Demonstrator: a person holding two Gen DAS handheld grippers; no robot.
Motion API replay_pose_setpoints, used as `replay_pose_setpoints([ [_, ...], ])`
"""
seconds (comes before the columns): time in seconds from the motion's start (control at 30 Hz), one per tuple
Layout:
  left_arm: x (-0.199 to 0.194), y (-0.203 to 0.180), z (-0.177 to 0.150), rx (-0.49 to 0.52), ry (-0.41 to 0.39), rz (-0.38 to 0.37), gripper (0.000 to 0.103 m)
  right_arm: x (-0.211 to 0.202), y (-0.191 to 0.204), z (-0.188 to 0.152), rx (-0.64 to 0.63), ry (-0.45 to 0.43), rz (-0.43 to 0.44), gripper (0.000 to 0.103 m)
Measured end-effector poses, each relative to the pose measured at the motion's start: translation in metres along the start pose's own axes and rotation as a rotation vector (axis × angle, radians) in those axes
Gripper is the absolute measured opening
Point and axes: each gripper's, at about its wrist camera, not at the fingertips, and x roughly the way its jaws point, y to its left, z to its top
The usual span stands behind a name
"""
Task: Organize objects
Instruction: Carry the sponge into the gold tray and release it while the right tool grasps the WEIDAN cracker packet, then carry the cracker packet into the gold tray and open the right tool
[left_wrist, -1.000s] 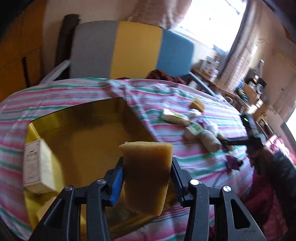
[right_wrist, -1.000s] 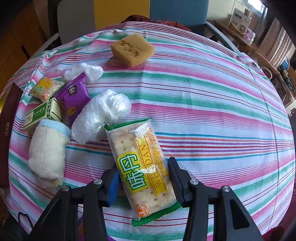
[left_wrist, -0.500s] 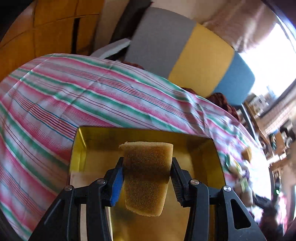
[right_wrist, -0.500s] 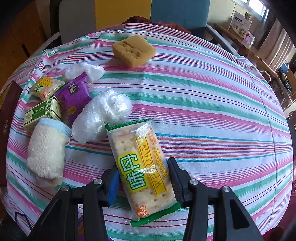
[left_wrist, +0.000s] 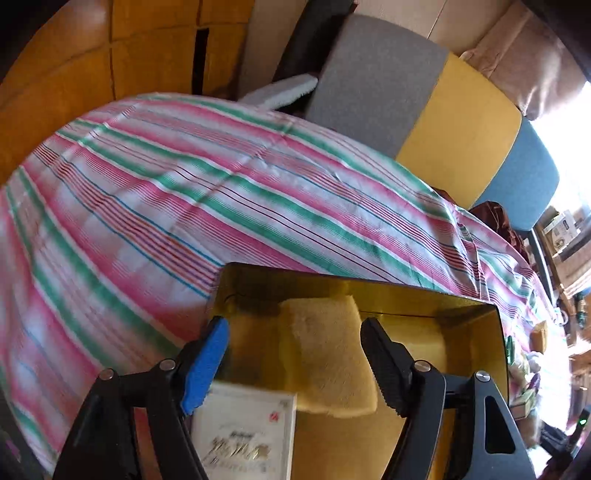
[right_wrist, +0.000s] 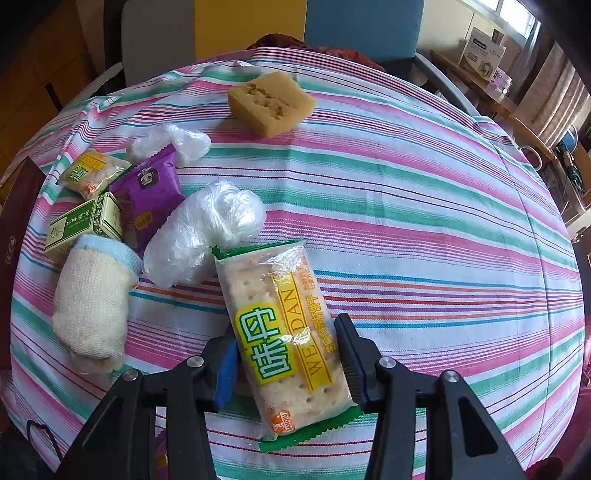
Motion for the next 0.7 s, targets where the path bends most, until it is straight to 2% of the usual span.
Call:
replay_pose_setpoints([
  [0.2, -0.049, -0.009, -0.029, 0.105, -0.124, 0.037, 0.075, -0.002, 0.004, -0.001, -0.011, -0.004, -0.006, 0.049],
  [0.27, -0.06, -0.014, -0.041, 0.144, -0.144, 0.045, 0.078, -0.001, 0.003, 0.0, -0.015, -0.005, -0.007, 0.049],
  [0.37, -0.076, -0.026, -0.067, 0.211, -0.166, 0.048, 0.078, 0.0, 0.005, 0.001, -0.021, -0.007, -0.012, 0.048],
  [0.7, -0.106, -0.042, -0.126, 0.301, -0.185, 0.047, 0.078, 0.0, 0.008, 0.001, -0.026, -0.013, -0.025, 0.048],
])
